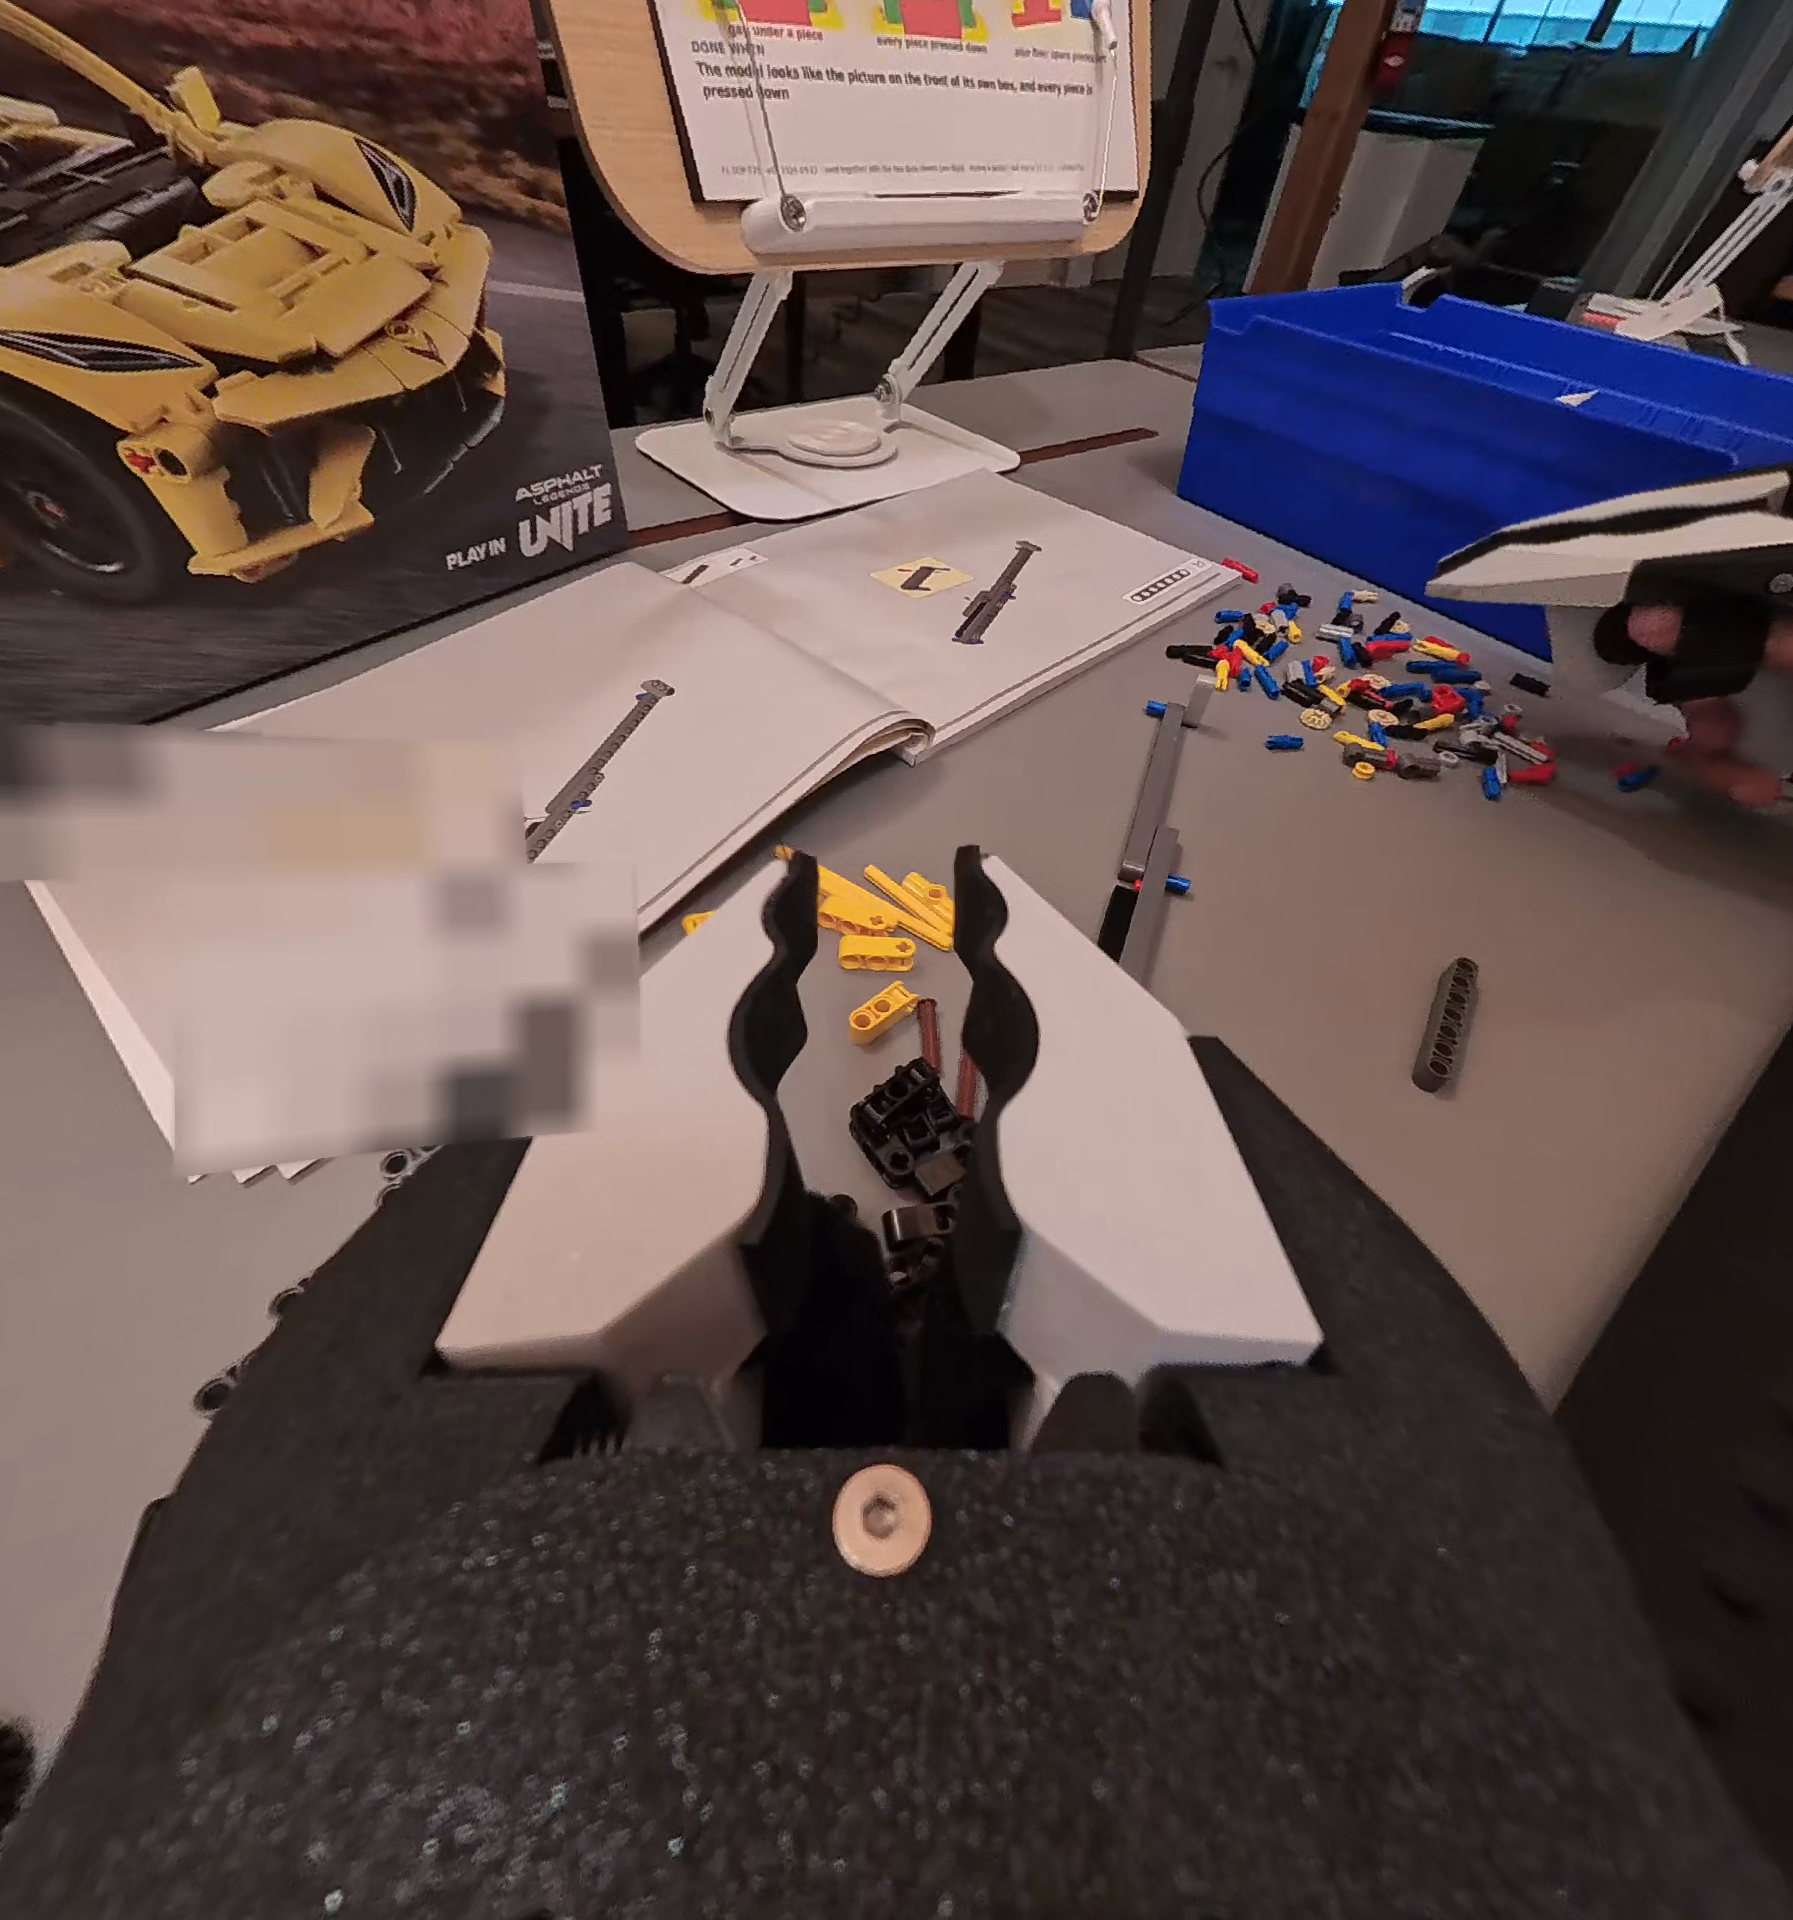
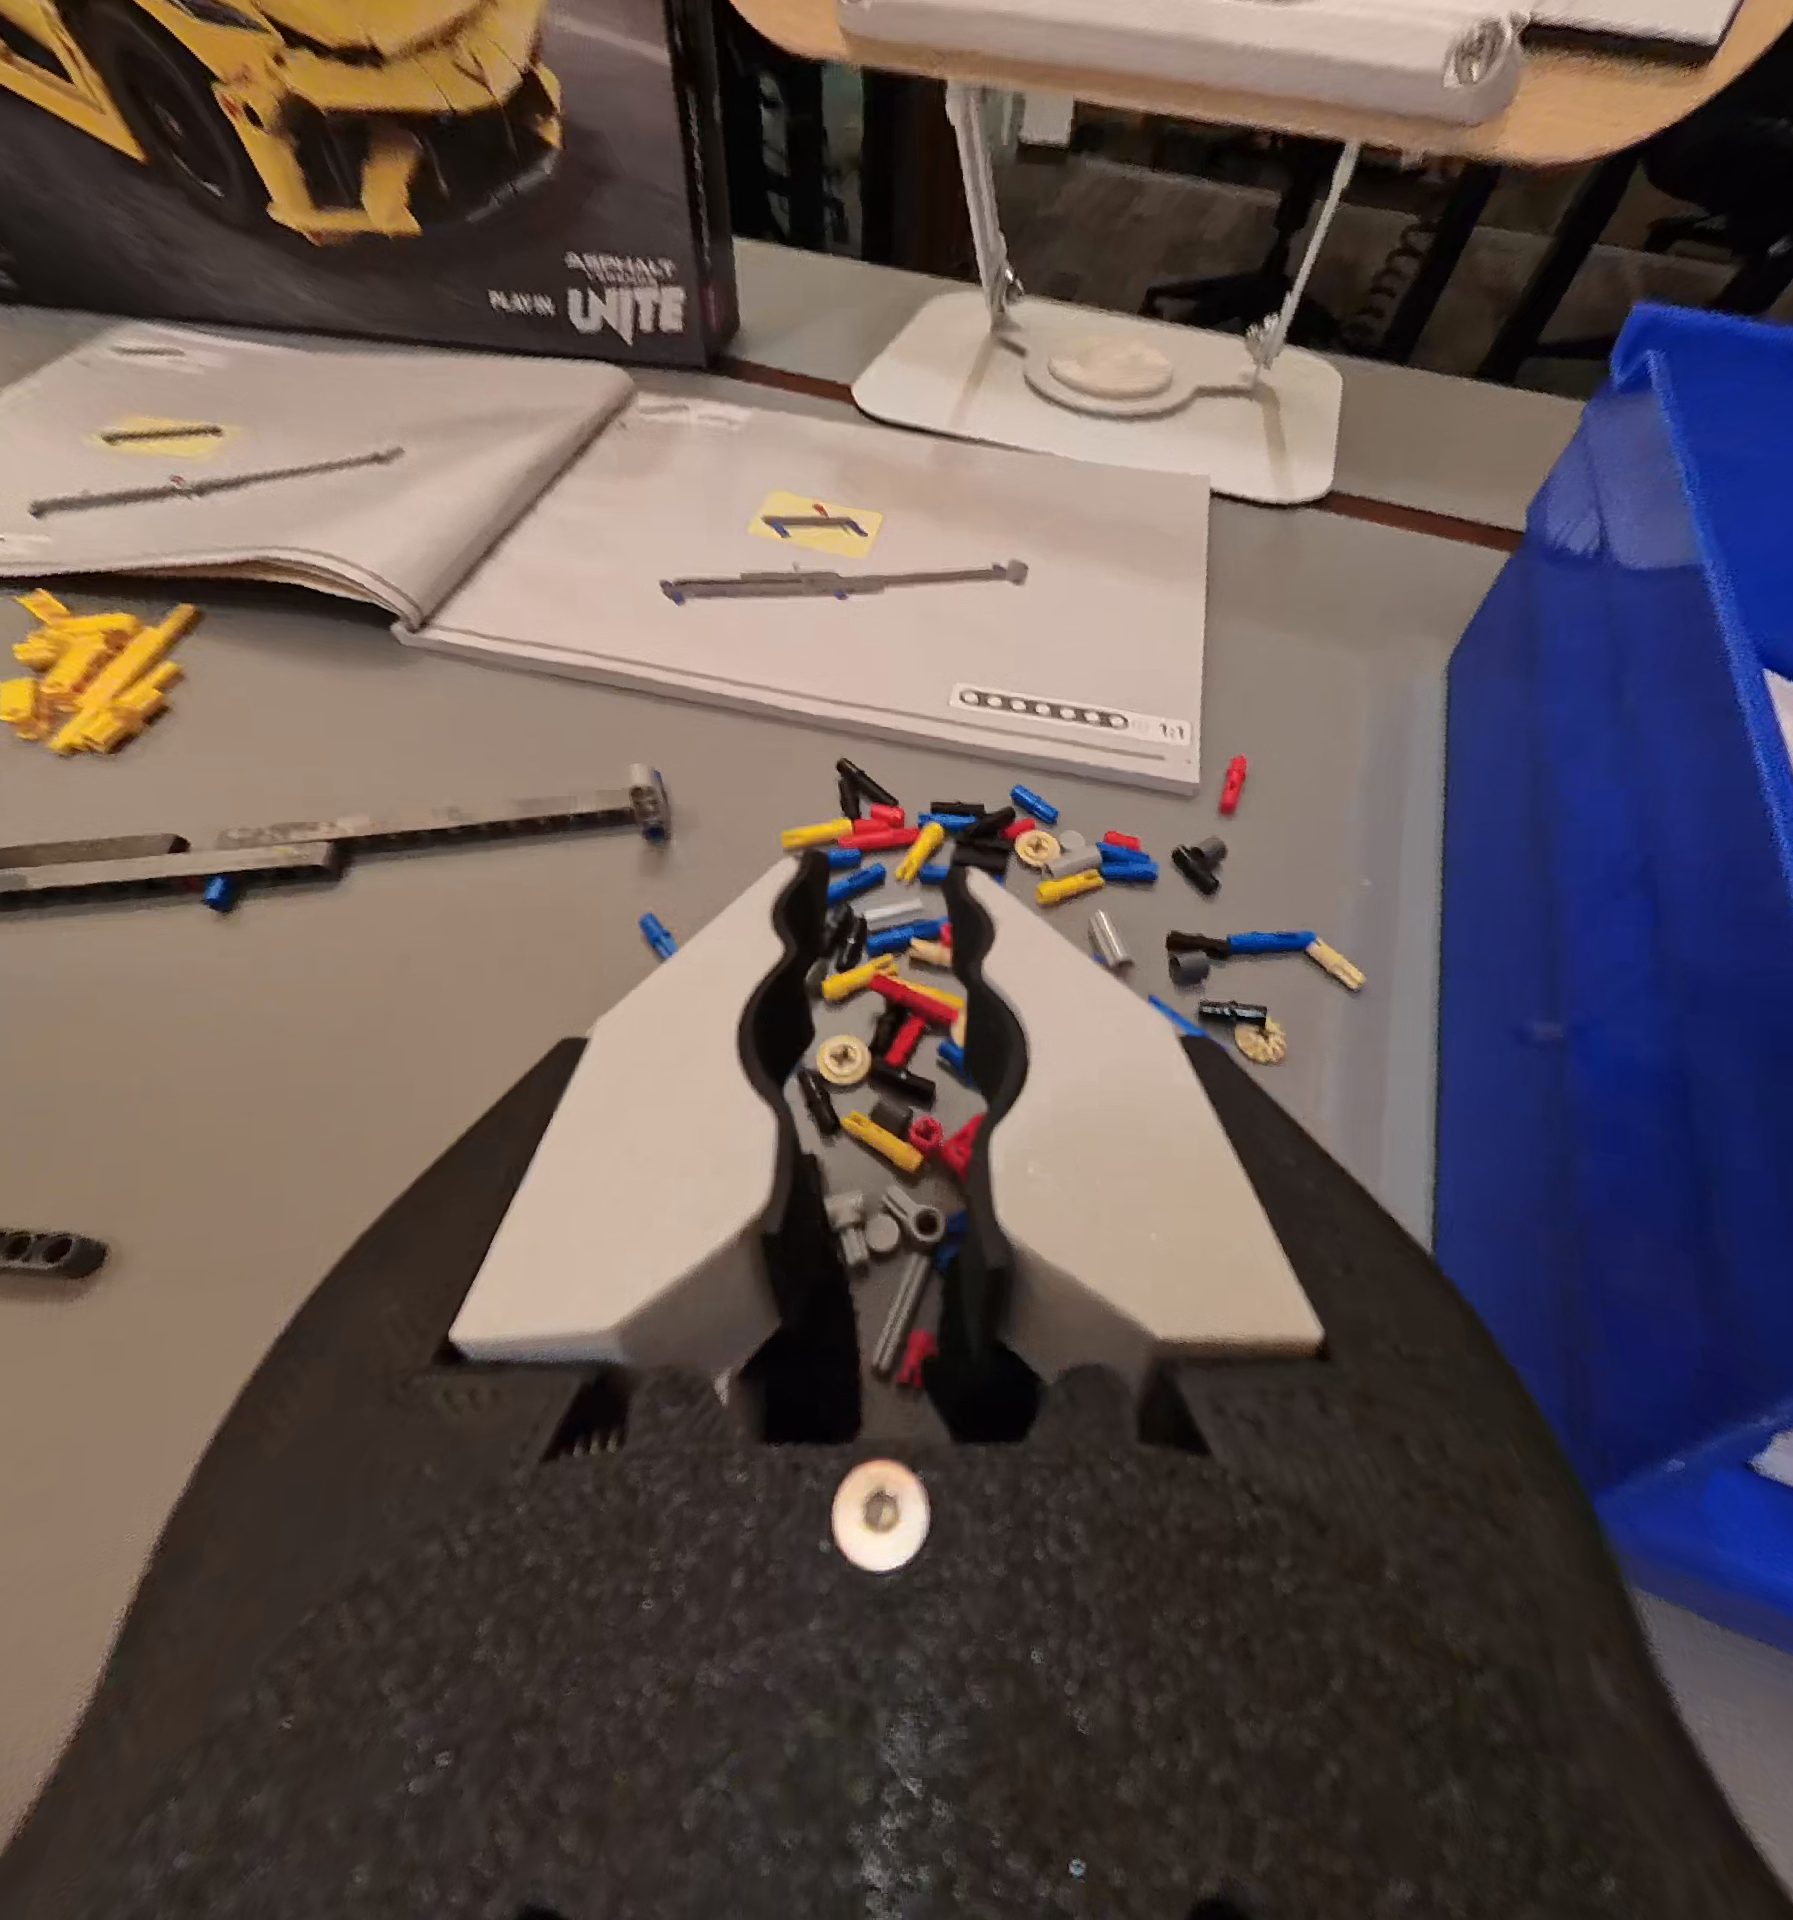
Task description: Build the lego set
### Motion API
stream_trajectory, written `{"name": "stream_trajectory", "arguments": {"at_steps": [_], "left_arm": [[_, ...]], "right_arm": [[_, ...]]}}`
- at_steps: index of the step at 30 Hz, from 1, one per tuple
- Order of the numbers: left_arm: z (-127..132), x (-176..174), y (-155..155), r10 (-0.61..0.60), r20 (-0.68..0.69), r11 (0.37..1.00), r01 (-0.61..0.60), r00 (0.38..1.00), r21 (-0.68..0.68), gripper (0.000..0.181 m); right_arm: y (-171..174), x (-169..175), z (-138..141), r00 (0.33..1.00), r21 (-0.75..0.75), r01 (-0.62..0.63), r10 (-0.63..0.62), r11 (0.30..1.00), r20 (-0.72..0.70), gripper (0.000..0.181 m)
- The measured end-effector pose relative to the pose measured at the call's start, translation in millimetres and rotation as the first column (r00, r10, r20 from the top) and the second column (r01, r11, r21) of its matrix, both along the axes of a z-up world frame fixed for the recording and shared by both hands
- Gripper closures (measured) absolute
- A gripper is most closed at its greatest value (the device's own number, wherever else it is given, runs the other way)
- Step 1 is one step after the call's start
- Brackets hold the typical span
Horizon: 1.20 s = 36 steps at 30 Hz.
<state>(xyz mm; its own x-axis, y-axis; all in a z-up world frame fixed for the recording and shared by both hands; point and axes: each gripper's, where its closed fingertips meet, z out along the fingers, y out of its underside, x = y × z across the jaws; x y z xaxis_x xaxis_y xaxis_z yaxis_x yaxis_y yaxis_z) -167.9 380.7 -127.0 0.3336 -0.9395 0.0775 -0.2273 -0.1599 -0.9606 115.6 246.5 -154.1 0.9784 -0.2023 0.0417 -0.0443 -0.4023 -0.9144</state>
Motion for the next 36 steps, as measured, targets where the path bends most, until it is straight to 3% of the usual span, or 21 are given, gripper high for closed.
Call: {"name": "stream_trajectory", "arguments": {"at_steps": [7,11,16,25,36], "left_arm": [[-6,4,-8,-0.041,-0.024,0.999,0.040,0.999,-0.018,0.157],[-9,5,-11,-0.055,-0.044,0.998,0.054,0.998,-0.013,0.157],[-9,6,-11,-0.054,-0.050,0.999,0.054,0.997,0.005,0.157],[-12,8,-12,-0.066,-0.061,0.998,0.066,0.996,-0.008,0.157],[-13,8,-12,-0.066,-0.065,0.998,0.066,0.996,-0.008,0.157]], "right_arm": [[0,-1,-31,0.998,-0.197,-0.011,-0.001,0.980,-0.062,0.159],[4,24,-36,0.997,-0.278,0.059,-0.070,0.959,-0.031,0.155],[14,32,-39,0.999,-0.294,0.046,-0.050,0.955,-0.007,0.154],[40,29,-52,0.993,-0.327,0.000,-0.037,0.945,-0.108,0.154],[41,30,-59,0.998,-0.372,0.014,-0.034,0.928,-0.047,0.154]]}}
